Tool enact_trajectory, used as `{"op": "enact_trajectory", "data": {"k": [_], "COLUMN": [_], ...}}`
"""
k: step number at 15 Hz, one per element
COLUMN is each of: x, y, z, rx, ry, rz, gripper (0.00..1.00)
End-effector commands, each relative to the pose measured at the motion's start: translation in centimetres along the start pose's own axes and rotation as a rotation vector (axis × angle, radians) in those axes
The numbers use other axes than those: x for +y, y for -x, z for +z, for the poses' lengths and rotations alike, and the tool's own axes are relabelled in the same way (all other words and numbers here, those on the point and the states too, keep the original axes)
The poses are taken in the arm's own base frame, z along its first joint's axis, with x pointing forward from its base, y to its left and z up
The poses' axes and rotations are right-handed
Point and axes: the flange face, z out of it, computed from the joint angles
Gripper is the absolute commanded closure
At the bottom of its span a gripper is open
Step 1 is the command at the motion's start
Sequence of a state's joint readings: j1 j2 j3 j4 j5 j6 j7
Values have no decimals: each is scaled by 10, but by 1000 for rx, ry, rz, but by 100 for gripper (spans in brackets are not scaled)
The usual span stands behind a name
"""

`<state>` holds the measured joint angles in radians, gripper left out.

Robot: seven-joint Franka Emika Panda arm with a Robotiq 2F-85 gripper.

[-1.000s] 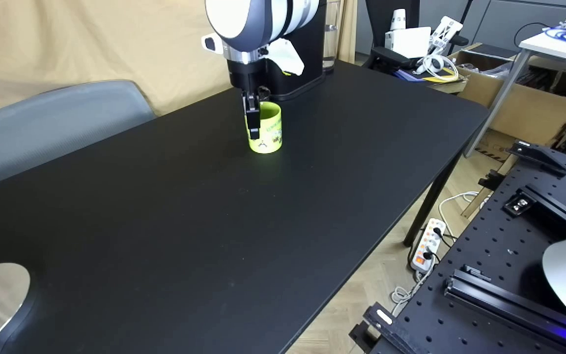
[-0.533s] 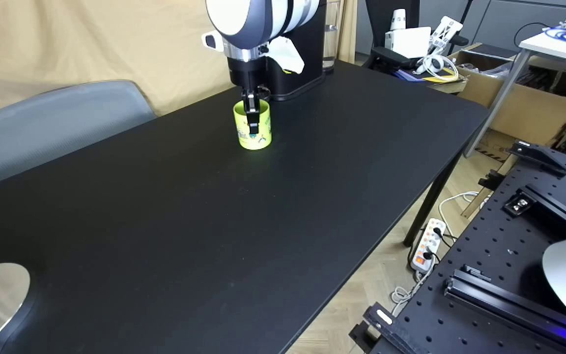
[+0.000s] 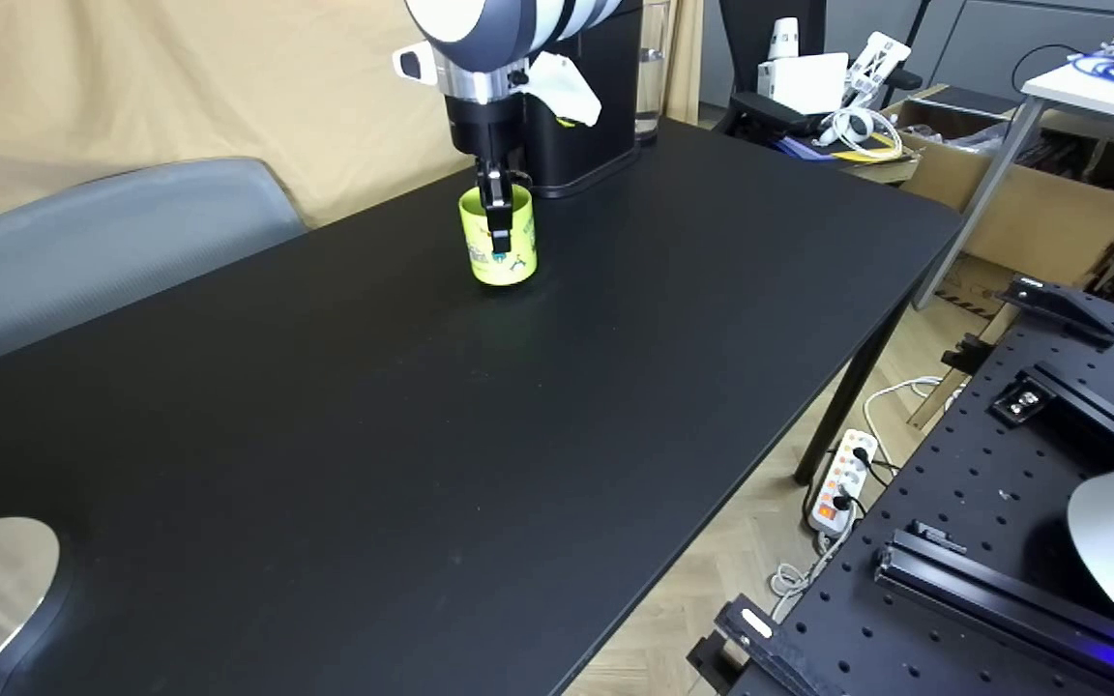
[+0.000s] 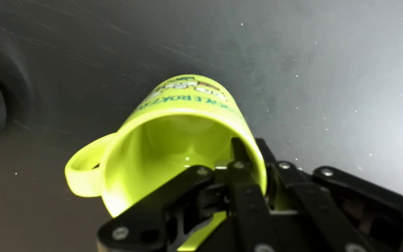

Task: Move the mug forward

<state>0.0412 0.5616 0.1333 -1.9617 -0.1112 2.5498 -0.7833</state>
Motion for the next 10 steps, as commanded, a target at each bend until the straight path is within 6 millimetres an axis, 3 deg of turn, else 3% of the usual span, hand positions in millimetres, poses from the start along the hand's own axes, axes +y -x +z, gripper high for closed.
{"op": "enact_trajectory", "data": {"k": [1,4,10], "x": [-25,-51,-99], "y": [13,25,48], "z": [-35,-35,-11], "rx": [-22,-10,18], "ry": [-10,-10,-40], "rz": [-37,-54,-70], "gripper": [98,98,98]}}
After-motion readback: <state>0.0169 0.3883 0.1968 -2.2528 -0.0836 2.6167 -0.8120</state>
